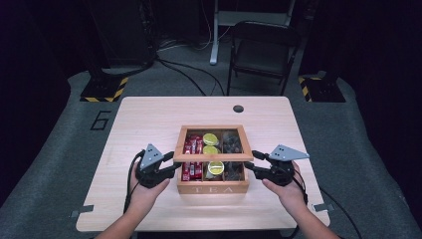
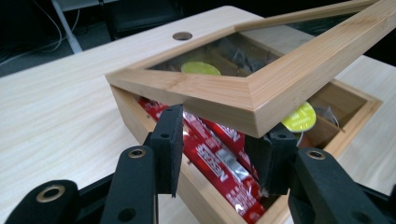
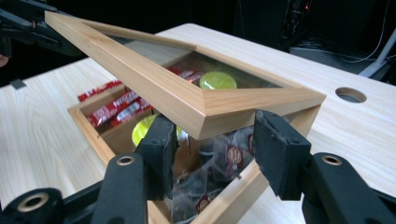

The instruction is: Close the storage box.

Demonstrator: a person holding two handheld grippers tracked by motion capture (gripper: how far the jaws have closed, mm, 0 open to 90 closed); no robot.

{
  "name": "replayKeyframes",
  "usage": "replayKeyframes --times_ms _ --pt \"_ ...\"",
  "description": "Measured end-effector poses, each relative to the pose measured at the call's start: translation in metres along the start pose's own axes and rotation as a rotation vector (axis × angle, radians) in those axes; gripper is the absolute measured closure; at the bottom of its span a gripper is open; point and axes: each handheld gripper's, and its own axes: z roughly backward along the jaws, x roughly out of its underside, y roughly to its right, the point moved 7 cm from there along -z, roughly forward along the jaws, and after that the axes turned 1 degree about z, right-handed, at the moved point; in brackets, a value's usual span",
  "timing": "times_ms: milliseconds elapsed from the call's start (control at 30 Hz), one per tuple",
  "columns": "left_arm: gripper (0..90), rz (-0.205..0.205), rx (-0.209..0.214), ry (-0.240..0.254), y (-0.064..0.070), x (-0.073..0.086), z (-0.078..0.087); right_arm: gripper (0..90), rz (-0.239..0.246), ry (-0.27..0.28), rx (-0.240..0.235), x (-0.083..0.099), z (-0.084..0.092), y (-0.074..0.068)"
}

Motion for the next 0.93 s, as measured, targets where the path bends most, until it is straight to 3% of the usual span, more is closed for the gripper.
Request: replayKeyframes --times_ms 200,267,400,733,800,833,933 --pt "54.7 -0.016 0.009 -0.023 0.006 0.017 -0.003 49.6 0.039 -0.044 0.007 0.017 -0.001 -0.006" --pt "53.3 -0.001 0.019 -0.029 0.008 0.022 -0.005 49.0 0.052 -0.055 0.008 0.022 -0.002 -0.007" --pt "50.9 0.004 0.033 -0.039 0.011 0.03 -0.008 47.2 0.041 -0.076 0.008 0.032 -0.004 -0.01" --pt "39.9 -0.004 0.052 -0.132 0.018 0.048 -0.007 41.8 0.059 -0.163 -0.023 0.05 -0.006 -0.017" --pt "34.6 0.006 0.059 -0.179 0.021 0.054 -0.01 39.1 0.05 -0.143 -0.042 0.048 -0.004 -0.019" --pt "29.4 0.016 0.064 -0.164 0.023 0.056 -0.01 36.7 0.041 -0.134 -0.051 0.047 -0.003 -0.021" --pt "29.3 0.027 0.064 -0.148 0.024 0.057 -0.008 35.3 0.048 -0.115 -0.041 0.047 0.003 -0.021"
